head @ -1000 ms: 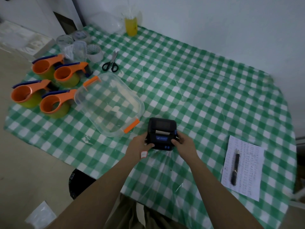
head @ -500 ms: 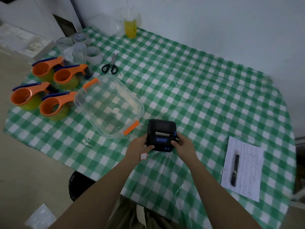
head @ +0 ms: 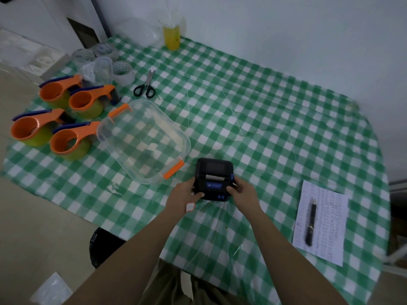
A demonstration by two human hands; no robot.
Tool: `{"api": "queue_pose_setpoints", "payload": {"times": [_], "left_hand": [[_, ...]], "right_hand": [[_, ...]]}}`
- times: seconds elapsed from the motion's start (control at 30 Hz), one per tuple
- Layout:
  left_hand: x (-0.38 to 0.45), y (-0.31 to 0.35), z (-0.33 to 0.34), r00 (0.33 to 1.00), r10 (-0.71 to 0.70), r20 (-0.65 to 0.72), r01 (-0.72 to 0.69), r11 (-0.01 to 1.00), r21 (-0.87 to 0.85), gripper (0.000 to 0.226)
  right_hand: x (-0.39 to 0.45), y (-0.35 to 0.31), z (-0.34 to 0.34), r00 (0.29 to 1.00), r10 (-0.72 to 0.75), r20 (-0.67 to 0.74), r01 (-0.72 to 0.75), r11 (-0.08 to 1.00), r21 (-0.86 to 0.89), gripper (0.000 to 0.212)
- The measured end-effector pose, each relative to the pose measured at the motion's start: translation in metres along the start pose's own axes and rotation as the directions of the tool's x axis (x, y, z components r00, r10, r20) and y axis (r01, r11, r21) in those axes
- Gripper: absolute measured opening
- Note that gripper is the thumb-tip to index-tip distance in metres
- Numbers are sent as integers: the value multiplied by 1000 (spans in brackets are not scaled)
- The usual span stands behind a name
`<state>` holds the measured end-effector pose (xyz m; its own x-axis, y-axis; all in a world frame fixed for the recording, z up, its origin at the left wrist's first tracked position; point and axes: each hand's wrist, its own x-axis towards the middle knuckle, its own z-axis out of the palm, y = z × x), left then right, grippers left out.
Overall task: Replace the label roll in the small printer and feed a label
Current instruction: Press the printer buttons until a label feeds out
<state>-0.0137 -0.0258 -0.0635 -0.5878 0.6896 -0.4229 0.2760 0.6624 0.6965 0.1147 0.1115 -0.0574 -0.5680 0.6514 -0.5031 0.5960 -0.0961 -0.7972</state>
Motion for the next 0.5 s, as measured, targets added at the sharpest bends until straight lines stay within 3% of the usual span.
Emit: {"api": "queue_pose_setpoints", "payload": {"times": [0.5], "left_hand": [[0,-1,0,1000,1,-4,-1,1000,-9,43]], "right_hand": [[-1,0,1,1000,7,-12,-6,999,45,44]]}}
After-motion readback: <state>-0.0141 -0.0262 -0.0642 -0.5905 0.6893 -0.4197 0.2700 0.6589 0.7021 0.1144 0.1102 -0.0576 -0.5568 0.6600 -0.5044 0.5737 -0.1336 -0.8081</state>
